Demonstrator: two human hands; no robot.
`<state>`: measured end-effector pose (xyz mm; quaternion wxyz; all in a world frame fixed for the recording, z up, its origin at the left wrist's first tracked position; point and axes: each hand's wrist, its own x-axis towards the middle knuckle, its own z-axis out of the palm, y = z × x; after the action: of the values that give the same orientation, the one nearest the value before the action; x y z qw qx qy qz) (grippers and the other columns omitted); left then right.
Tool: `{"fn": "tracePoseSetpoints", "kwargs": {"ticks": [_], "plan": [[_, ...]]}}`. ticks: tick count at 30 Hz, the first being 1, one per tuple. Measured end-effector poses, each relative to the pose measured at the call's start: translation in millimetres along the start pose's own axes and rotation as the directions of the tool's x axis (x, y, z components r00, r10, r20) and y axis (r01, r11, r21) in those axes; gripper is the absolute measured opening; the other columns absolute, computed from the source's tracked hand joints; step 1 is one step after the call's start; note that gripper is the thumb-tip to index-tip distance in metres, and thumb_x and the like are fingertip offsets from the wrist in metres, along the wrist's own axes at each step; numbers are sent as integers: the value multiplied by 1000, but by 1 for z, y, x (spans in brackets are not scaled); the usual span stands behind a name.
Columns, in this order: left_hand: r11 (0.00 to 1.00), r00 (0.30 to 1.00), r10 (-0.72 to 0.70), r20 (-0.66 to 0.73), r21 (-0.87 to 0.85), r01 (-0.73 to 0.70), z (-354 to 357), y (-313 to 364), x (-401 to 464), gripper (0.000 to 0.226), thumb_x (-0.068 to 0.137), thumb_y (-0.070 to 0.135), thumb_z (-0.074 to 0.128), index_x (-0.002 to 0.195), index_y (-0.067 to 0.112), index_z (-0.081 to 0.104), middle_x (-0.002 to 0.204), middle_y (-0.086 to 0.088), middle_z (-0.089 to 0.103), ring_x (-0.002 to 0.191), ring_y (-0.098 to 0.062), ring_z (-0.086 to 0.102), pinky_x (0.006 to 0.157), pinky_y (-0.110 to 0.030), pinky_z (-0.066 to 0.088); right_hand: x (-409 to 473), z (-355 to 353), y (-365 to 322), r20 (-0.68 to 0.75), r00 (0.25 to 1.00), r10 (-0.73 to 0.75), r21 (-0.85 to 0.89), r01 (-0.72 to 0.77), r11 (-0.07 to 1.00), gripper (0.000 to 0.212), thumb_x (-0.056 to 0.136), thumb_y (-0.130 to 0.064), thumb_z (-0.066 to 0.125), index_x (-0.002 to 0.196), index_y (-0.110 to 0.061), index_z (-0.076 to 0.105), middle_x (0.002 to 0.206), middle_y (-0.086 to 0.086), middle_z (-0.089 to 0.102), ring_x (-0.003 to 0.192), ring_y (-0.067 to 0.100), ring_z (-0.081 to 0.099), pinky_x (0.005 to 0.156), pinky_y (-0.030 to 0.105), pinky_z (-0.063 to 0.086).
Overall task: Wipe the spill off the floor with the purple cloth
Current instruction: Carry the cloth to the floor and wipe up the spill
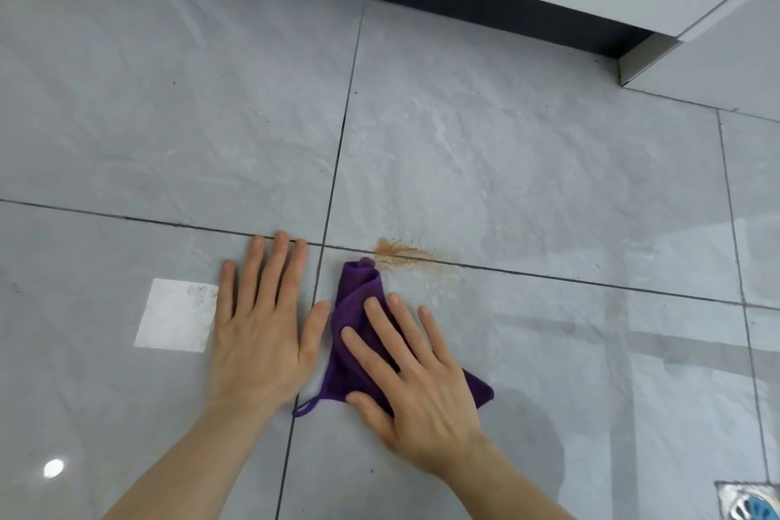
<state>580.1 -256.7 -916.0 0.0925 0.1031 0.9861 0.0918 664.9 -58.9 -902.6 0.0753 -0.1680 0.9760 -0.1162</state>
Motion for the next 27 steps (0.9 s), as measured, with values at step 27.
{"fn": "tracePoseSetpoints", "kwargs": {"ticks": [27], "plan": [[996,998,-58,-4,-75,57,3,0,2,78,97,52,27,161,10,16,171,-5,16,160,-21,9,128,-53,15,62,-2,39,-212,807,551,139,-533,834,58,107,-38,37,158,-9,31,170,10,20,159,25,9,127,48,22]]}}
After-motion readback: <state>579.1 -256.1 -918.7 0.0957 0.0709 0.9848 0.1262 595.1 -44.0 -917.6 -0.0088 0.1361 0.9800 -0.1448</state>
